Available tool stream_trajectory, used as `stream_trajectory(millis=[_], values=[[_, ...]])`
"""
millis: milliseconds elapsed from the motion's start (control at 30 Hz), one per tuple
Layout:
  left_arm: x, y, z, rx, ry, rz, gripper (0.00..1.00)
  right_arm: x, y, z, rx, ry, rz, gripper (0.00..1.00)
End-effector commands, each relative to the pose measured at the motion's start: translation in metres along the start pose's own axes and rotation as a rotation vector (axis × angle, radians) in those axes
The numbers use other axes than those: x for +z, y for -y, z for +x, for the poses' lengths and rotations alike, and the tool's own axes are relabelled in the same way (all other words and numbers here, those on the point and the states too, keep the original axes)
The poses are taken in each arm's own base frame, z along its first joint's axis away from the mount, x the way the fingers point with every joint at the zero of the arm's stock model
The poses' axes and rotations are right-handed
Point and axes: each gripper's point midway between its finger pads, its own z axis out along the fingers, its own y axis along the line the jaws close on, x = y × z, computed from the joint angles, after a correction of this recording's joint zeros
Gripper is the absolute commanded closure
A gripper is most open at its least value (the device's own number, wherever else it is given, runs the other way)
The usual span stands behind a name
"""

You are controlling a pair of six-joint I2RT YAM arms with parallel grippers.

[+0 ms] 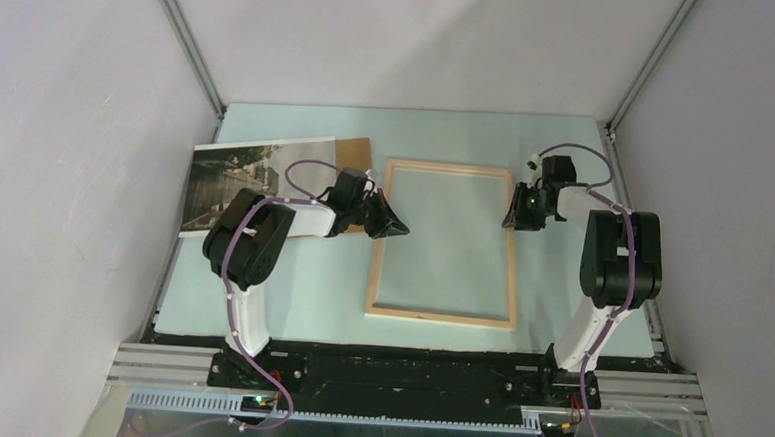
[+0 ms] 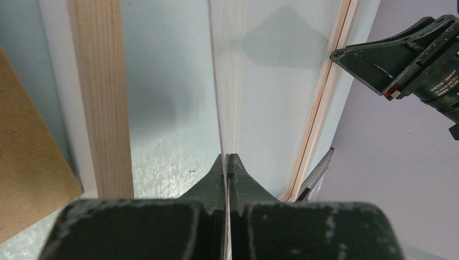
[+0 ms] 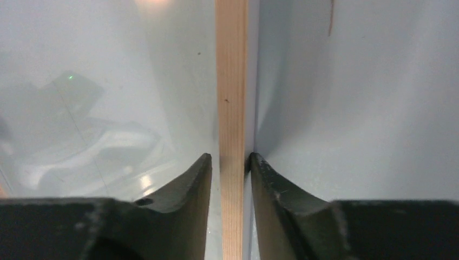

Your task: Put the photo into the frame

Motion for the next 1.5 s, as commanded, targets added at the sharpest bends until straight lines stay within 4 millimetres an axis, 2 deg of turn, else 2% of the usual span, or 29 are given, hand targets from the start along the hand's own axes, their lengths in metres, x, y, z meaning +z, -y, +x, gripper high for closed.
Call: stream_trajectory(millis=[0,67,267,433,567,600,733,1200,1467], values=[[-0.004,0.009,0.008,0.073,-0.009,0.012,1.00,-0.009,-0.029,0.024,-0.001,-0.077,-0.108,0.60],[-0.004,0.006,0.009,0.072,-0.007,0.005,1.00,-0.014,-0.026,0.016,0.002,-0.048,-0.106,0.53],[-0.002,0.001,0.008,0.065,-0.004,-0.007,1.00,-0.030,-0.014,-0.009,0.035,0.018,-0.121,0.48],[-0.003,0.001,0.008,0.064,-0.001,-0.010,1.00,-0.047,-0.028,-0.028,0.002,0.077,-0.152,0.46],[-0.003,0.000,0.008,0.066,0.004,-0.012,1.00,-0.058,-0.043,-0.035,-0.045,0.111,-0.167,0.46],[-0.003,0.000,0.008,0.068,0.005,-0.013,1.00,-0.058,-0.057,-0.033,-0.083,0.110,-0.182,0.46],[-0.003,0.000,0.007,0.073,0.008,-0.017,1.00,-0.058,-0.078,-0.028,-0.160,0.110,-0.202,0.46],[-0.001,-0.003,0.006,0.070,0.008,-0.025,1.00,-0.030,-0.178,0.017,-0.431,-0.022,-0.367,0.48],[-0.001,-0.004,0.007,0.069,0.005,-0.029,1.00,-0.009,-0.192,0.033,-0.426,-0.098,-0.416,0.49]])
